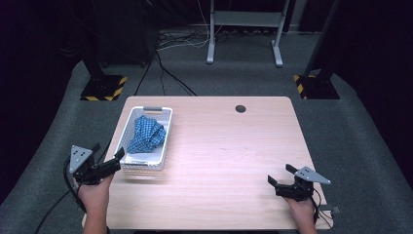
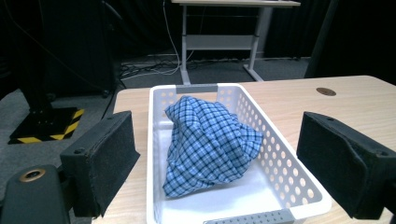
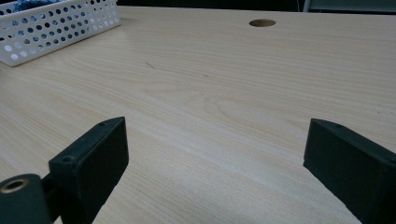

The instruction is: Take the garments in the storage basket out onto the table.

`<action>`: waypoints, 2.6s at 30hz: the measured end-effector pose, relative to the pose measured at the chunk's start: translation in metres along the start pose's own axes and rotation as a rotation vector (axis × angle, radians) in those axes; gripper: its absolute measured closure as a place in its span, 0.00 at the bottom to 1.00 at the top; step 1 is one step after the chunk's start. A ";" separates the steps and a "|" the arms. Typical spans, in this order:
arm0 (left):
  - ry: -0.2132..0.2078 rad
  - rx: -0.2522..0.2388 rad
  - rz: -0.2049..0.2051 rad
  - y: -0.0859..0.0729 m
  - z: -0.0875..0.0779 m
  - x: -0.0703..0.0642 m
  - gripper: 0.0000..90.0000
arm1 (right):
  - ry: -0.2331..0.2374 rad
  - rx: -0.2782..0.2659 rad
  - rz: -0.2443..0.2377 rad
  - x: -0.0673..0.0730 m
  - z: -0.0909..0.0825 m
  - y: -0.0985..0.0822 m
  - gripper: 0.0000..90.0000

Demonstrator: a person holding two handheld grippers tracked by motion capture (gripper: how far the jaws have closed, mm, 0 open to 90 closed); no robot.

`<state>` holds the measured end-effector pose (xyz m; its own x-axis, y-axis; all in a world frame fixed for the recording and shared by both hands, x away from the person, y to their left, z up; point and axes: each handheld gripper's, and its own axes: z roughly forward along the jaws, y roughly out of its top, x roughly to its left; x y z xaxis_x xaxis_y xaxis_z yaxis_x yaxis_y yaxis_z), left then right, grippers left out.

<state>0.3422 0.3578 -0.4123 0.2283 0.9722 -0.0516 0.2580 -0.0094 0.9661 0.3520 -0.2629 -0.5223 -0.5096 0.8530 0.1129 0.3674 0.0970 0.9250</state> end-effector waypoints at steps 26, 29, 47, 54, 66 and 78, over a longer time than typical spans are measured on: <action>-0.022 0.007 -0.010 0.021 0.065 -0.009 0.12 | 0.002 -0.002 0.001 0.000 0.000 0.000 0.06; -0.024 0.012 -0.012 0.022 0.073 -0.009 0.12 | 0.001 -0.001 0.000 0.000 0.000 0.000 0.06; -0.031 0.033 -0.006 0.027 0.111 -0.011 0.12 | -0.004 0.001 0.004 0.000 0.000 0.000 0.06; -0.038 0.043 -0.007 0.029 0.125 -0.015 0.12 | -0.001 0.000 0.005 0.000 0.000 0.000 0.06; -0.030 0.063 -0.021 0.029 0.137 -0.012 0.12 | 0.004 -0.001 0.006 -0.001 0.000 0.000 0.06; -0.033 0.116 -0.018 0.017 0.147 -0.013 0.12 | 0.005 -0.001 0.006 -0.001 0.000 0.000 0.06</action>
<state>0.4813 0.3102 -0.4319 0.2528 0.9643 -0.0790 0.3692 -0.0207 0.9291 0.3524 -0.2636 -0.5224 -0.5115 0.8508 0.1203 0.3696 0.0915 0.9247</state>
